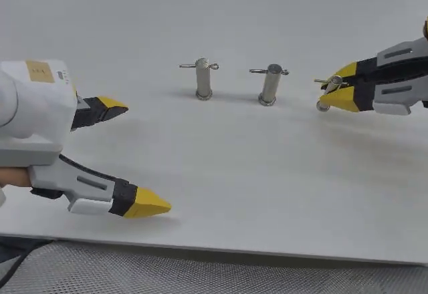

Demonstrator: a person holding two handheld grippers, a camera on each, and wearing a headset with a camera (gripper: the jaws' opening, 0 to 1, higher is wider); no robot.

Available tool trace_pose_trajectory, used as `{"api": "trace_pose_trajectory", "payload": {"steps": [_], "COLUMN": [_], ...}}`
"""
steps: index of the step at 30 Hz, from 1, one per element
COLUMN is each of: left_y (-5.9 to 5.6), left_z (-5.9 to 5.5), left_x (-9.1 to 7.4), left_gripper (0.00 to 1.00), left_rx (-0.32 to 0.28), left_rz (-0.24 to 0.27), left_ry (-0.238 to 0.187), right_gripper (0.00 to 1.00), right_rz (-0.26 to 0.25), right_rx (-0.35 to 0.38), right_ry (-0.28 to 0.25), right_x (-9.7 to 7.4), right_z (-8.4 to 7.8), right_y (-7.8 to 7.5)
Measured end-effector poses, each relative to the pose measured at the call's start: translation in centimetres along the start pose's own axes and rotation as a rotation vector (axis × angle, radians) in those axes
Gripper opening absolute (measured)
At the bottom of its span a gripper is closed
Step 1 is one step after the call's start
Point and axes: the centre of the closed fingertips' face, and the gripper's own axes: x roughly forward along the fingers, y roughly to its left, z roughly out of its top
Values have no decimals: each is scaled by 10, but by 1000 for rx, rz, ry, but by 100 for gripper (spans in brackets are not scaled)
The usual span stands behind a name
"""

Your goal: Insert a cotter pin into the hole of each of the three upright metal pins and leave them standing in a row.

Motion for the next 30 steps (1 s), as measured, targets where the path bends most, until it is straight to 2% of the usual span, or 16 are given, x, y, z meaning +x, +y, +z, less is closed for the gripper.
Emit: {"api": "trace_pose_trajectory", "payload": {"steps": [7, 13, 16, 20, 30], "left_y": [-1, -2, -2, -1, -5], "left_z": [-2, -7, -4, -1, -6], "left_x": [-4, -7, -8, -9, -6], "left_gripper": [99, 99, 99, 99, 97], "left_rx": [-16, -31, -47, -59, -73], "left_rz": [9, 18, 23, 34, 23], "left_ry": [4, 16, 4, -9, 13], "right_gripper": [9, 9, 9, 9, 10], "right_rz": [38, 66, 76, 80, 109], "right_rx": [10, 13, 6, 5, -12], "right_ry": [16, 7, 12, -3, -15], "right_x": [3, 7, 10, 9, 9], "right_z": [-11, -16, -18, -20, -18], "right_y": [-5, -7, -8, -13, -16]}}
